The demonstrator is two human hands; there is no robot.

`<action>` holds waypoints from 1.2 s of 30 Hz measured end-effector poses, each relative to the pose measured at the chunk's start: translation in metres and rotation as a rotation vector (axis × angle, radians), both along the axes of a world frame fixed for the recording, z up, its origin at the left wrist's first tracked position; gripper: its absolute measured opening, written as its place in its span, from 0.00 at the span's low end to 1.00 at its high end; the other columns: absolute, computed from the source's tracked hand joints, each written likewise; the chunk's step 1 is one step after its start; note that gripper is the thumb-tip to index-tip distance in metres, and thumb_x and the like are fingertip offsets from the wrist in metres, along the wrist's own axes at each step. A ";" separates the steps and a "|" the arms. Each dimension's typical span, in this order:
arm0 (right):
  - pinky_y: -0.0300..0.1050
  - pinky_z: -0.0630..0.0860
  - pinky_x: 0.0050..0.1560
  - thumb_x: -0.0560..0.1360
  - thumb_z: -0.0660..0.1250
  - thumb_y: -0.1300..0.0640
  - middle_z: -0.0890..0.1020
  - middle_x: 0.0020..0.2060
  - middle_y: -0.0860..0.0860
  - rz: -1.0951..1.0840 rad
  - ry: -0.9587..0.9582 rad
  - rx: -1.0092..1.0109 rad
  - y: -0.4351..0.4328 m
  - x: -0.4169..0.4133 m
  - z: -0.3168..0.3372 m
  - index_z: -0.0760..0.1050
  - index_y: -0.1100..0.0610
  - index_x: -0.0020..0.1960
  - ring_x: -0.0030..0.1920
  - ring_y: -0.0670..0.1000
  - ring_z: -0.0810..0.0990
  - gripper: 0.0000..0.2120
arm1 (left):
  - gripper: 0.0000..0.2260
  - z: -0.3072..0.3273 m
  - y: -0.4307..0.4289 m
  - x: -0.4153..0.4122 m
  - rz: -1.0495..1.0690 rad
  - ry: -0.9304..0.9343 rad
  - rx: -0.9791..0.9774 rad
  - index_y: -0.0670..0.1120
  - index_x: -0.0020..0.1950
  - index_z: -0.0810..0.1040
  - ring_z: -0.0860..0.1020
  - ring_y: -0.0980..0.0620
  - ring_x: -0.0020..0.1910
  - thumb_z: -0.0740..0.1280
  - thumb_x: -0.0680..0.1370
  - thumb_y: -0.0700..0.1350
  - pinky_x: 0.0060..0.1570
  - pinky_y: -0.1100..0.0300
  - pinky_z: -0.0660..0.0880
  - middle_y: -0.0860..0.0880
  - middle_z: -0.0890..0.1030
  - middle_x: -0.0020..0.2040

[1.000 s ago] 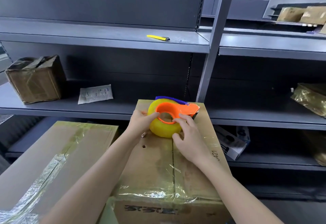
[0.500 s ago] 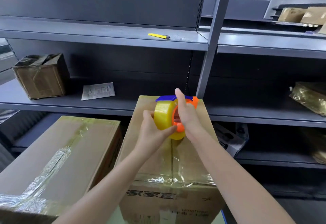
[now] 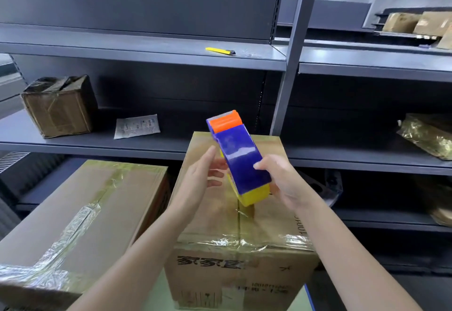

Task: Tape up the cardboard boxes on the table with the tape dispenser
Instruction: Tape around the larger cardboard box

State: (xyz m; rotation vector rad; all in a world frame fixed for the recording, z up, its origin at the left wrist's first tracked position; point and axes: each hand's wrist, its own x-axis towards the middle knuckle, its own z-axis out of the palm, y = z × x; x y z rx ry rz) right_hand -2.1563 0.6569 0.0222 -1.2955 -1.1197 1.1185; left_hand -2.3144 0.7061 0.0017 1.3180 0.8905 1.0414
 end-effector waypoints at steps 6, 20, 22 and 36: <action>0.47 0.60 0.36 0.53 0.61 0.57 0.68 0.34 0.58 0.009 -0.044 -0.130 -0.003 0.008 0.007 0.66 0.65 0.37 0.37 0.57 0.65 0.15 | 0.13 0.009 -0.018 0.007 -0.092 -0.034 -0.089 0.40 0.43 0.82 0.81 0.51 0.40 0.68 0.76 0.50 0.42 0.59 0.78 0.44 0.83 0.40; 0.43 0.76 0.36 0.68 0.73 0.46 0.73 0.47 0.46 -0.222 -1.006 0.017 0.003 -0.018 0.017 0.64 0.54 0.58 0.44 0.48 0.78 0.26 | 0.15 0.017 -0.004 0.008 -0.011 0.172 0.140 0.44 0.31 0.76 0.72 0.63 0.26 0.68 0.76 0.50 0.28 0.71 0.69 0.56 0.76 0.25; 0.37 0.72 0.31 0.69 0.73 0.48 0.75 0.46 0.46 -0.168 -0.997 0.025 0.007 -0.015 0.018 0.66 0.53 0.59 0.40 0.45 0.76 0.24 | 0.20 0.019 0.008 0.003 0.083 0.143 0.081 0.44 0.29 0.71 0.71 0.59 0.27 0.63 0.79 0.52 0.30 0.66 0.68 0.53 0.74 0.25; 0.33 0.65 0.47 0.72 0.72 0.48 0.70 0.67 0.47 -0.148 -1.201 0.129 0.026 -0.007 0.015 0.57 0.50 0.73 0.64 0.46 0.69 0.36 | 0.08 0.024 0.071 -0.015 -0.003 0.129 -0.204 0.38 0.47 0.80 0.76 0.56 0.30 0.65 0.78 0.42 0.31 0.65 0.76 0.46 0.79 0.31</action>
